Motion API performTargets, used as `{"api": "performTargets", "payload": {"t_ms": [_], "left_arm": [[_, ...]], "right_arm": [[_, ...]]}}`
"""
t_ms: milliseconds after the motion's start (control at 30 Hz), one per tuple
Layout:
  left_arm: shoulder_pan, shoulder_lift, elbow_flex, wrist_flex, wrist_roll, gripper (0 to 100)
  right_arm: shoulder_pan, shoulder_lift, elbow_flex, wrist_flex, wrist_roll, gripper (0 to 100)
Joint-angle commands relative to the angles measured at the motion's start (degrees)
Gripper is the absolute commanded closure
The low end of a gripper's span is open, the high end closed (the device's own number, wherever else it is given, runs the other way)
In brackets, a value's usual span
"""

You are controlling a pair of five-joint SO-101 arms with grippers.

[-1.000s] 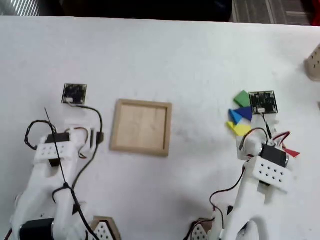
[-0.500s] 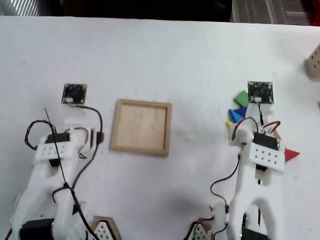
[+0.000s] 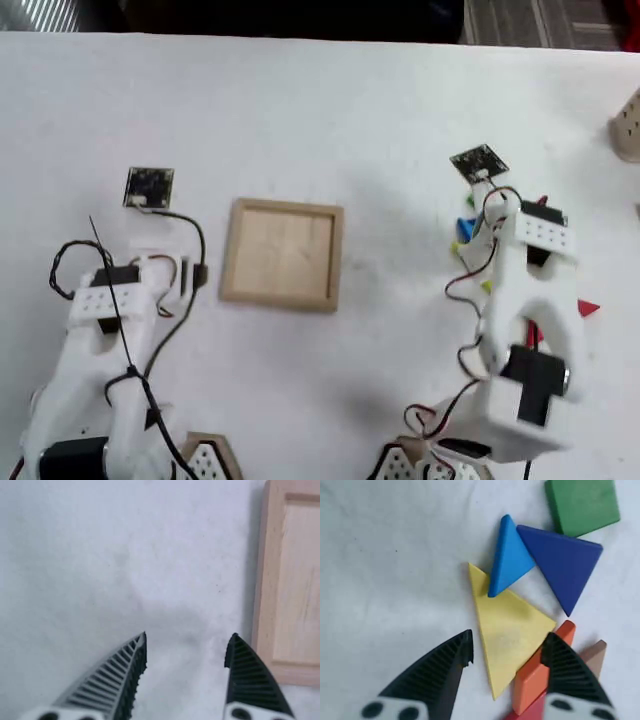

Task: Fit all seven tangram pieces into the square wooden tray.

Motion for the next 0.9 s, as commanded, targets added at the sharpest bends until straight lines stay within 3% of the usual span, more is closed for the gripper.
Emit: {"api": "performTargets", "payload": {"t_ms": [0,167,400,467,600,867], "left_arm": [[-0.2,0.1,-0.6,-1.3,-0.5,74],[-0.2,0.1,-0.6,-1.3,-0.5,74],[-0.2,0.1,-0.6,-1.3,-0.5,74],[-0.2,0.1,-0.6,-1.3,-0.5,74],[-0.2,0.1,-0.6,-1.3,-0.3,74],[1.1,0.1,-0.6,-1.3,-0.4,74]], "right_arm": [[1.7,4.2,-9.1,2.6,2.7,70.9],[3.9,5.1,-12.9,7.6,1.1,74.5],[4.5,1.5,-12.9,12.6,-14.9,86.4],[4.1,0.3,-13.1,11.4,-16.3,87.3],[4.9,0.0,-13.1,6.2,-15.6,87.2],[5.1,6.0,-13.3,-2.0,0.6,85.1]]}}
